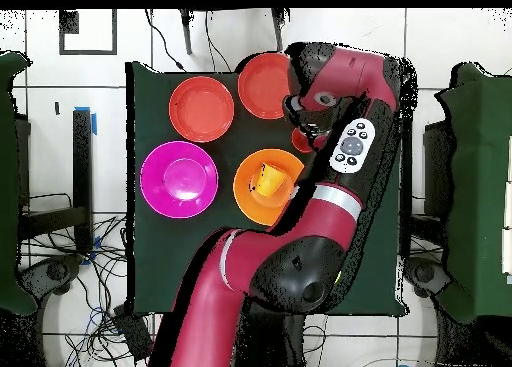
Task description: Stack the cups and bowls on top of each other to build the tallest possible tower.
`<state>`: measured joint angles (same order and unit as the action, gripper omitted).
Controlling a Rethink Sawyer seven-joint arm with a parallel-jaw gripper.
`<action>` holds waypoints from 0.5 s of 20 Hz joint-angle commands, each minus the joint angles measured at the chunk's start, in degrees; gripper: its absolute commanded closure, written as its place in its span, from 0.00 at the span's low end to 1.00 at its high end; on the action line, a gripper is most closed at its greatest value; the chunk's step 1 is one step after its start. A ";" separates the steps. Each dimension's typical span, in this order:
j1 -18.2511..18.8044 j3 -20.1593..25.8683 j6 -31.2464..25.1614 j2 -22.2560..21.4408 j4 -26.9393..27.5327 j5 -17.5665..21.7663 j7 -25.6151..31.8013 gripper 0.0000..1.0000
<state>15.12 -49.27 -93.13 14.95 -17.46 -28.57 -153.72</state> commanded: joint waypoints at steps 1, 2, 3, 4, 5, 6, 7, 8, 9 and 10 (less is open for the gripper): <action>-0.35 3.49 -0.95 -1.89 -3.85 -0.25 -6.58 1.00; -0.35 3.55 -0.90 -2.12 -4.12 -0.09 -6.29 1.00; -0.34 3.76 -0.77 -2.62 -4.65 0.12 -5.86 1.00; -0.34 3.86 -0.66 -2.78 -4.85 0.18 -5.74 1.00; -0.46 4.02 -0.60 -3.09 -5.31 0.29 -5.57 1.00; -0.58 4.19 -0.54 -3.39 -5.78 0.41 -5.39 1.00; -0.46 3.98 -0.74 -3.25 -5.42 0.33 -5.45 1.00; -0.40 3.40 -0.68 -3.11 -4.94 0.74 -5.08 1.00; -0.38 3.07 -0.61 -3.01 -4.65 1.00 -4.84 1.00; -0.35 2.73 -0.53 -2.91 -4.36 1.26 -4.61 1.00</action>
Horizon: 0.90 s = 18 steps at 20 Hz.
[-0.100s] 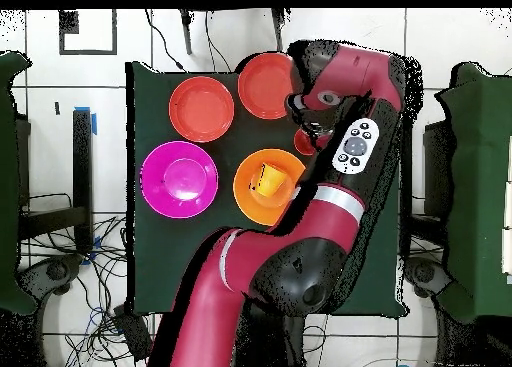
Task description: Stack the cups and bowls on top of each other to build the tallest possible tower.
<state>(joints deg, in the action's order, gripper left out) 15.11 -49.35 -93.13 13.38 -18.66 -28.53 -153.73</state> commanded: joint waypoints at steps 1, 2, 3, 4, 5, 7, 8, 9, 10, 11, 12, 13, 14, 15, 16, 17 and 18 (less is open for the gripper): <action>-0.32 2.47 -0.45 -1.24 -2.87 1.48 -4.37 0.00; -0.22 2.35 -0.75 -1.14 -2.63 1.40 -4.32 0.00; -0.26 2.41 -0.76 -1.10 -2.75 1.36 -4.38 0.00; -0.26 2.42 -0.76 -1.10 -2.80 1.34 -4.37 0.00; -0.33 2.59 -0.42 -1.22 -3.19 1.43 -4.30 0.00; -0.27 2.72 -0.87 -1.21 -3.25 1.20 -4.42 0.00; -0.26 2.65 -0.81 -1.20 -3.18 1.29 -4.28 0.00; -0.36 3.12 -0.78 -1.28 -3.57 0.98 -4.54 0.00; -0.40 3.61 -0.96 -1.33 -3.94 0.54 -4.96 0.00; -0.42 3.74 -1.13 -1.36 -4.08 0.40 -5.10 0.00; -0.42 3.58 -1.12 -1.36 -3.97 0.55 -4.98 0.00; -0.41 3.62 -1.20 -1.38 -3.96 0.48 -5.01 0.00; -0.39 3.65 -1.28 -1.41 -3.95 0.40 -5.03 0.00; -0.33 3.64 -1.32 -1.35 -3.82 0.33 -5.03 0.00; -0.47 3.95 -1.02 -1.68 -4.35 0.39 -4.81 0.00; -0.55 4.01 -0.81 -1.73 -4.39 0.34 -4.94 0.00; -0.59 3.76 -1.10 -1.50 -3.94 0.18 -5.28 0.00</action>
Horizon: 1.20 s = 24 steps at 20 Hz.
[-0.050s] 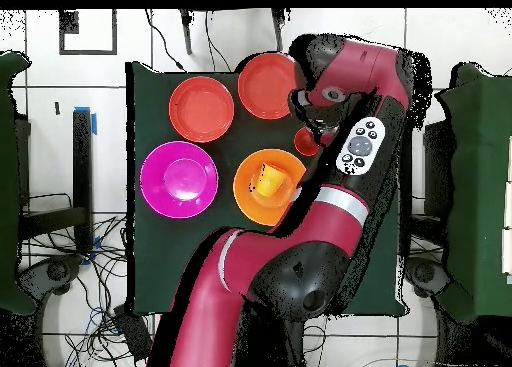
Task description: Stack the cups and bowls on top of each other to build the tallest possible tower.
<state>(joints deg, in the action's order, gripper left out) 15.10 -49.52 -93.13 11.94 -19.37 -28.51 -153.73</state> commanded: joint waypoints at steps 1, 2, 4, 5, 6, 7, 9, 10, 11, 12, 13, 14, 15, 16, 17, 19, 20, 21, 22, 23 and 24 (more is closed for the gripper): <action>-0.61 3.67 -1.38 0.16 -2.76 -0.01 -5.63 0.00; -0.81 3.66 -0.83 0.64 -2.56 -0.26 -6.58 0.00; -1.57 4.13 0.70 1.10 -3.08 -0.54 -8.13 0.00; -1.84 4.37 1.30 1.41 -3.17 -0.81 -8.86 0.00; -2.11 4.61 1.90 1.73 -3.26 -1.09 -9.60 0.00; -2.29 4.97 2.62 2.06 -3.31 -1.49 -10.30 0.00; -2.29 5.13 3.21 2.45 -3.14 -1.83 -10.77 0.00; -2.35 5.20 3.69 2.72 -3.09 -2.04 -11.15 0.00; -2.25 4.99 3.65 2.99 -2.72 -2.17 -11.27 0.00; -2.30 5.12 3.86 3.09 -2.83 -2.44 -11.54 0.00; -2.28 5.00 3.79 3.18 -2.69 -2.61 -11.60 0.00; -2.33 4.93 3.92 3.19 -2.77 -2.69 -11.56 0.00; -2.25 4.76 3.81 3.38 -2.47 -2.97 -11.56 0.00; -2.29 4.69 3.93 3.39 -2.57 -3.14 -11.47 0.00; -2.15 4.49 3.91 3.54 -2.32 -3.35 -11.36 0.00; -1.92 4.49 4.35 3.74 -2.43 -3.39 -10.70 0.00; -1.98 4.95 5.37 3.64 -3.31 -2.93 -9.76 0.00; -2.06 5.20 6.16 3.56 -3.93 -2.62 -9.27 0.00; -2.26 5.69 7.05 3.22 -4.85 -2.31 -8.74 0.00; -2.46 6.18 7.94 2.89 -5.78 -2.00 -8.20 0.00; -2.58 5.87 8.40 2.79 -6.02 -1.18 -7.36 0.00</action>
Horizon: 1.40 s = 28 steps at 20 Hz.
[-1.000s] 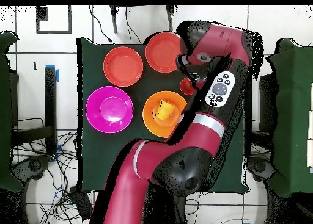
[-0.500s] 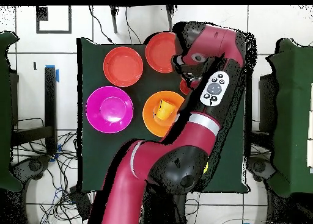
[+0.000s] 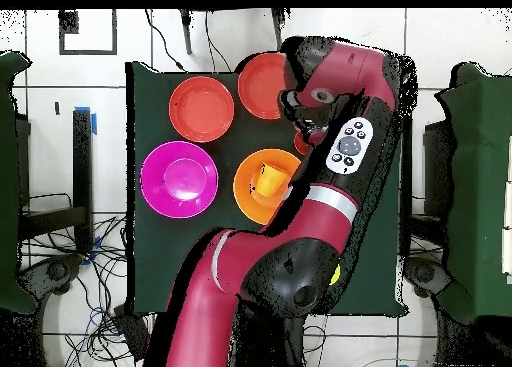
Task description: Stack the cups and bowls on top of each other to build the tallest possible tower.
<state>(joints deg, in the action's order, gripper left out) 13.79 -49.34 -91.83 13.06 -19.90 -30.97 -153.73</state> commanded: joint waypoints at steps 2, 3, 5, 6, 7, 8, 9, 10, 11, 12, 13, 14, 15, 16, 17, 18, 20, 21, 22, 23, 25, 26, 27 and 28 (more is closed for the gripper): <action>-1.57 5.22 8.15 1.34 -6.05 2.57 -6.06 0.00; -1.55 4.82 8.20 1.43 -5.91 2.84 -5.70 0.00; -1.51 4.02 8.29 1.60 -5.63 3.38 -4.98 1.00; -1.44 3.61 8.46 1.66 -5.49 3.70 -4.48 1.00; -1.45 3.40 8.55 1.67 -5.50 3.77 -4.43 1.00; -1.41 3.11 8.53 1.69 -5.43 3.97 -4.09 1.00; -1.36 2.95 8.46 1.73 -5.34 3.96 -3.93 1.00; -1.37 3.09 8.42 1.66 -5.58 3.78 -3.92 1.00; -1.32 3.30 8.40 1.64 -5.67 3.53 -3.92 1.00; -1.28 3.51 8.38 1.62 -5.76 3.28 -3.91 1.00; -1.21 3.69 7.96 1.61 -5.80 2.95 -3.98 1.00; -1.28 3.79 7.48 1.44 -5.98 2.85 -3.94 1.00; -1.27 3.70 7.29 1.39 -5.93 2.91 -3.78 1.00; -1.40 3.76 7.06 1.17 -6.17 2.87 -3.90 1.00; -1.41 3.80 7.00 1.14 -6.20 2.83 -3.92 1.00; -1.48 4.03 6.89 0.92 -6.55 2.72 -3.95 1.00; -1.59 4.32 7.08 0.75 -7.04 2.64 -4.11 1.00; -1.62 4.35 7.20 0.71 -7.16 2.71 -4.05 1.00; -1.77 4.05 7.66 0.62 -7.32 3.26 -3.73 1.00; -1.80 4.00 7.94 0.58 -7.38 3.45 -3.57 1.00; -1.43 3.66 7.27 0.85 -6.62 3.34 -3.45 1.00; -1.22 3.34 7.00 1.03 -6.10 3.42 -3.31 0.00; -1.17 3.20 6.91 1.07 -5.99 3.50 -3.26 0.00; -1.11 3.06 6.83 1.10 -5.88 3.59 -3.21 0.00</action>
<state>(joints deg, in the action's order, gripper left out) 13.57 -49.50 -86.69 12.81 -21.64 -30.97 -153.73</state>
